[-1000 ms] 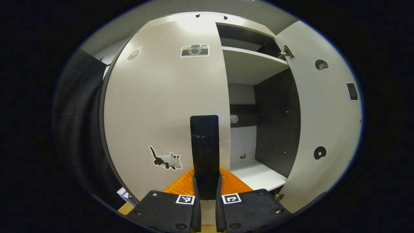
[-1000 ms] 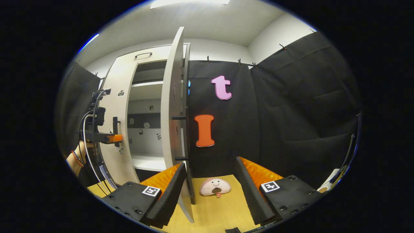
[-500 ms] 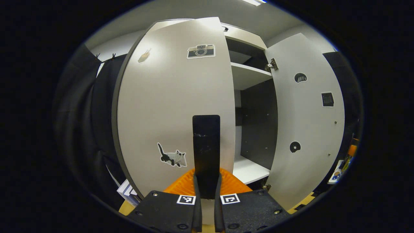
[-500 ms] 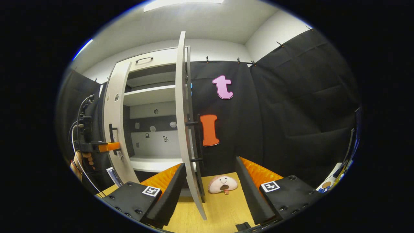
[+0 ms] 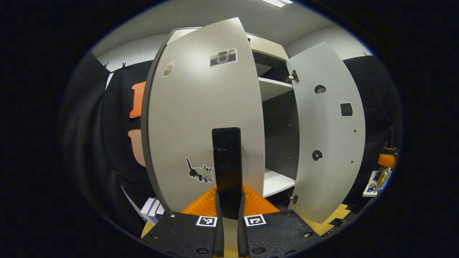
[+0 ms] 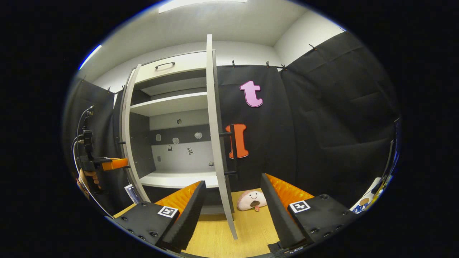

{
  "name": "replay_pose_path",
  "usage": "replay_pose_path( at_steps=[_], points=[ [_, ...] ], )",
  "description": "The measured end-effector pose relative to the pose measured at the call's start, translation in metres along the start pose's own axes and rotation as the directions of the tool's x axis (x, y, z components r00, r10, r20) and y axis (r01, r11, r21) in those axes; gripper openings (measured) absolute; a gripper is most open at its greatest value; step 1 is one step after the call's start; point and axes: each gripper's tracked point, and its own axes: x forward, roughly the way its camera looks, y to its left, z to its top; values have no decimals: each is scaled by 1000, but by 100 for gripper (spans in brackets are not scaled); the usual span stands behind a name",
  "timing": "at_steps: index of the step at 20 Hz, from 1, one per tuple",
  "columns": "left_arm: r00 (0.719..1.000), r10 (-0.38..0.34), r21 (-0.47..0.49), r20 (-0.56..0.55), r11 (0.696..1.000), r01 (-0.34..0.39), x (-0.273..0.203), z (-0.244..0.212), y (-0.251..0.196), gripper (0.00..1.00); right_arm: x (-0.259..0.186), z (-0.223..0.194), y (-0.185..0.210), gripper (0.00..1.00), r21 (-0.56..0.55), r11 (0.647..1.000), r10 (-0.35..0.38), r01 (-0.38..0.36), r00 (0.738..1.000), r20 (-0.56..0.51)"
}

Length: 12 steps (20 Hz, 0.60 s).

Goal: Open the right door of the double-door shoe cabinet with the right hand, and open the left door with the left hand.

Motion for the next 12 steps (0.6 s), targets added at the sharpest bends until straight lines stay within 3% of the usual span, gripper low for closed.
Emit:
replay_pose_path(
  at_steps=[7, 8, 10, 11, 12],
  points=[
    [1000, 18, 0, 8, 1000, -18, -10, 2, 12, 14, -2, -6, 28, 97, -8, 999, 40, -40, 999, -8],
    [1000, 27, -2, 11, 1000, -27, -11, 2, 14, 14, -2, -6, 32, 89, -9, 999, 43, -43, 999, -9],
    [999, 47, 20, 15, 999, -47, -12, 2, 20, 11, -2, -9, 38, 89, -14, 999, 51, -51, 999, -12],
    [998, 57, 26, 19, 998, -57, -13, 3, 25, 12, -2, -9, 41, 97, -14, 998, 55, -55, 998, -14],
    [998, 68, 26, 19, 997, -68, -14, 4, 28, 8, -2, -9, 43, 97, -12, 998, 59, -59, 998, -17]
  ],
)
